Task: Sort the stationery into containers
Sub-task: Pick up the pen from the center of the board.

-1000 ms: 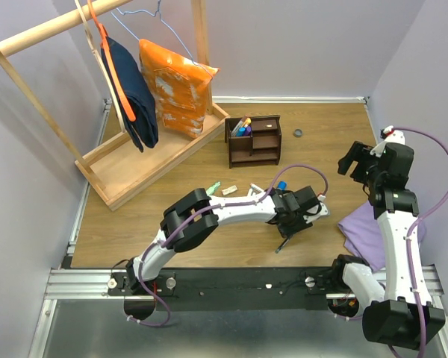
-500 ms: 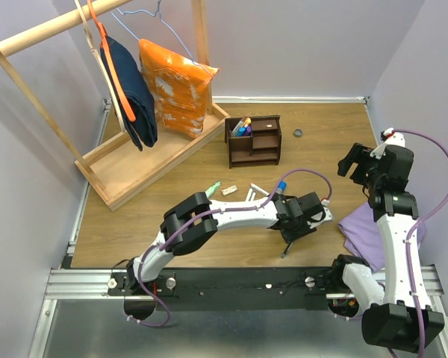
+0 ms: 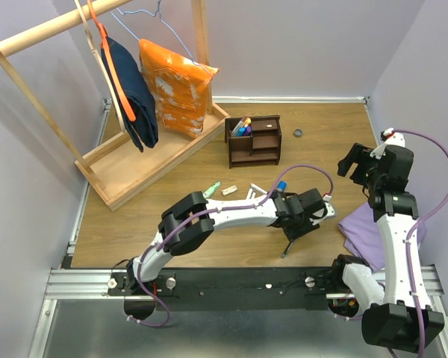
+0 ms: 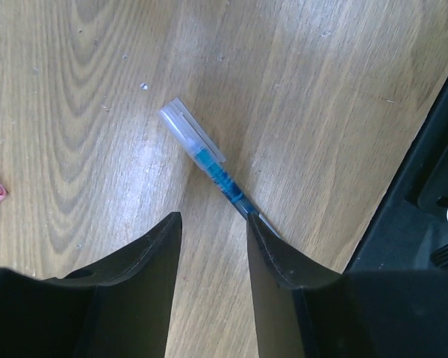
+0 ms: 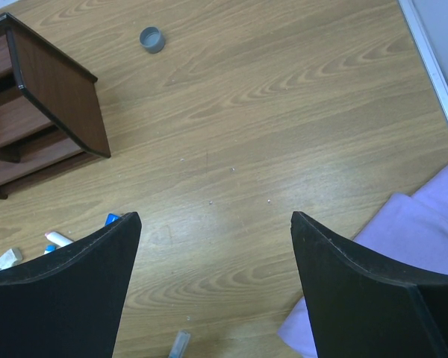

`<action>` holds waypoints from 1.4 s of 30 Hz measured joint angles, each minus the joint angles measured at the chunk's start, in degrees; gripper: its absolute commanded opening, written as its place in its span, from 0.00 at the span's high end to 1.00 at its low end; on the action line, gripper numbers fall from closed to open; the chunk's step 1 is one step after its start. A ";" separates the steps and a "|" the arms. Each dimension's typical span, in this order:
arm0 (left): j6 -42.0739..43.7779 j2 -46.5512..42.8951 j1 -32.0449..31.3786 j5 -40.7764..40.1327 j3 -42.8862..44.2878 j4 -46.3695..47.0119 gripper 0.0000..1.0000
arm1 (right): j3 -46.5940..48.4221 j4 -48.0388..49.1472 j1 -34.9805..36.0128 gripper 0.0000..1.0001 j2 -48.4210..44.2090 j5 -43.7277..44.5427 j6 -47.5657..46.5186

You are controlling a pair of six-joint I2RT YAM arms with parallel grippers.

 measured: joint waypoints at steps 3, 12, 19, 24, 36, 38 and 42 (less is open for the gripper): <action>-0.35 0.50 0.00 0.33 0.42 0.00 0.52 | 0.00 0.00 0.02 0.11 0.00 0.00 -0.02; -1.27 4.02 0.00 0.72 1.62 0.46 0.55 | 0.00 -0.04 0.02 0.11 0.20 0.00 -0.04; -1.18 4.59 0.00 0.68 1.70 0.72 0.60 | 0.00 0.02 0.00 0.11 1.29 -0.02 -0.04; -0.37 5.31 0.17 1.11 2.54 0.74 0.70 | 0.00 0.09 0.00 0.11 1.79 -0.15 -0.07; 4.68 6.03 3.15 8.94 3.76 -0.11 1.00 | 0.00 0.04 0.02 0.11 2.03 -0.33 -0.28; 6.01 4.00 4.61 10.97 1.79 -2.56 1.00 | 0.00 0.09 0.02 0.11 2.23 -0.35 -0.28; 8.57 -0.26 8.02 15.61 3.50 -8.70 1.00 | 0.00 0.28 0.00 0.11 3.21 -0.55 -0.26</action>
